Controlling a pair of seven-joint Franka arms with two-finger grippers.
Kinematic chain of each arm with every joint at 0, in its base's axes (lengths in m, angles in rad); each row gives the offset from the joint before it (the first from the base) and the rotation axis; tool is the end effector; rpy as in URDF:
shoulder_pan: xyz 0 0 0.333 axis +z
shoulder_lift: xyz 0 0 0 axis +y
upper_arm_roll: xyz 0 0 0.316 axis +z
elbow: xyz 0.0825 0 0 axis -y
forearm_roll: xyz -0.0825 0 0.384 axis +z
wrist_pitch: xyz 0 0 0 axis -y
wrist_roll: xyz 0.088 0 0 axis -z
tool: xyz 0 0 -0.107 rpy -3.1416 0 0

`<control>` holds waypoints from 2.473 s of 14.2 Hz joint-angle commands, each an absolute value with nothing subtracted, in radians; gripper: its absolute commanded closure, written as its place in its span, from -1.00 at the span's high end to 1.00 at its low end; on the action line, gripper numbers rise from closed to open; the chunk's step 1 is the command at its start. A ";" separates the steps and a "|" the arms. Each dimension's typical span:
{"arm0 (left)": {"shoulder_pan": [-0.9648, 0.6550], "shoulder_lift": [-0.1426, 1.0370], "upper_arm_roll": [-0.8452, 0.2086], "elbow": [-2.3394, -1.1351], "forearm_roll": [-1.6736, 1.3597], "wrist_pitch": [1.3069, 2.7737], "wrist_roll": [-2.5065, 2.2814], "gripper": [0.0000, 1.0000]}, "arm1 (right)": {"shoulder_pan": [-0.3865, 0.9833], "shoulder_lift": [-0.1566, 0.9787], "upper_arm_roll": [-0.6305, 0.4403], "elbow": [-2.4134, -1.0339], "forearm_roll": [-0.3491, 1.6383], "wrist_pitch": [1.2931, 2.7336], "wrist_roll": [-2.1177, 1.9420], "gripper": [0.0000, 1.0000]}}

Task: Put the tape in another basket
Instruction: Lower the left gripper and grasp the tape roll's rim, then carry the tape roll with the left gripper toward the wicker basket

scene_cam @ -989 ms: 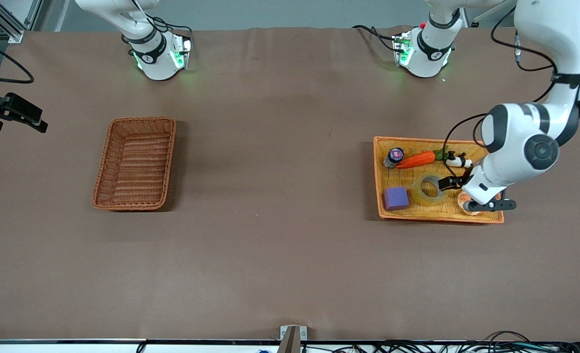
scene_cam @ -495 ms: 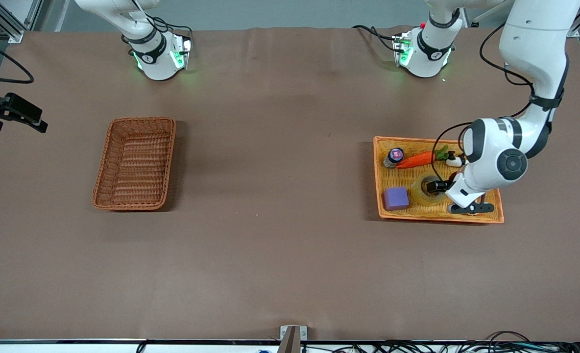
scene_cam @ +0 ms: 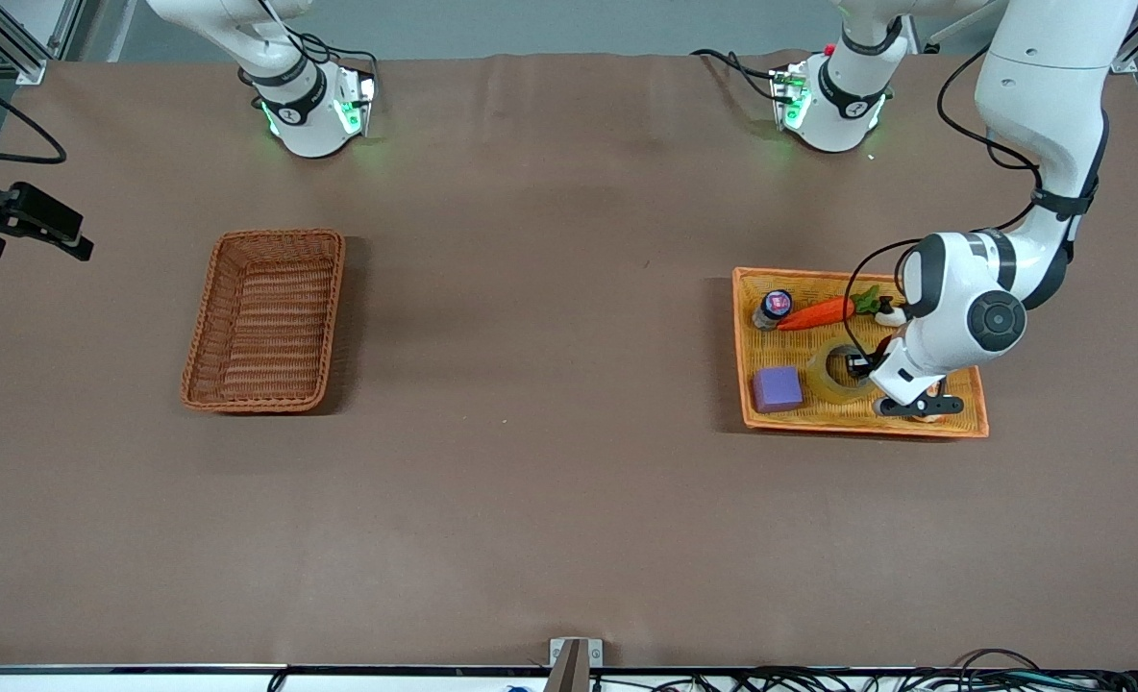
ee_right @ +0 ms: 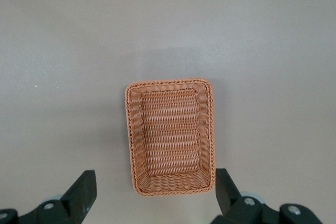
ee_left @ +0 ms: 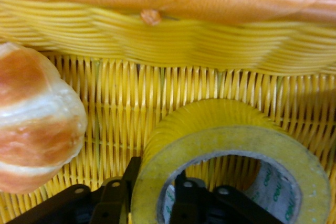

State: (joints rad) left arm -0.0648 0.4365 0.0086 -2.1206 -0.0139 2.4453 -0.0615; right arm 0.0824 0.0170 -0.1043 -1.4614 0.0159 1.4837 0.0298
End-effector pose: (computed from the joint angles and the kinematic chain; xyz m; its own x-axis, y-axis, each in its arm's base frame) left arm 0.5637 -0.0317 0.1936 0.9936 0.0159 -0.1116 0.0157 -0.9999 -0.0028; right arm 0.5511 -0.0097 0.6587 0.9987 -0.0503 0.0050 -0.0502 -0.9986 -0.0142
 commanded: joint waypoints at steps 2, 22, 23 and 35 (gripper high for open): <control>-0.058 0.330 0.012 -2.085 0.002 2.332 -0.046 -0.99 | 0.087 -0.005 -0.106 -1.482 0.008 1.486 0.035 1.00; -0.199 0.638 -0.413 -1.318 0.048 1.769 -0.756 -0.90 | 0.080 -0.005 -0.106 -1.485 0.008 1.490 0.037 1.00; -0.245 0.667 -0.411 -1.281 0.048 1.772 -0.782 -0.89 | 0.080 -0.005 -0.107 -1.486 0.008 1.488 0.037 1.00; -0.597 1.014 -0.321 -1.062 0.048 2.181 -0.795 -0.95 | 0.055 -0.003 -0.112 -1.491 0.015 1.493 0.038 1.00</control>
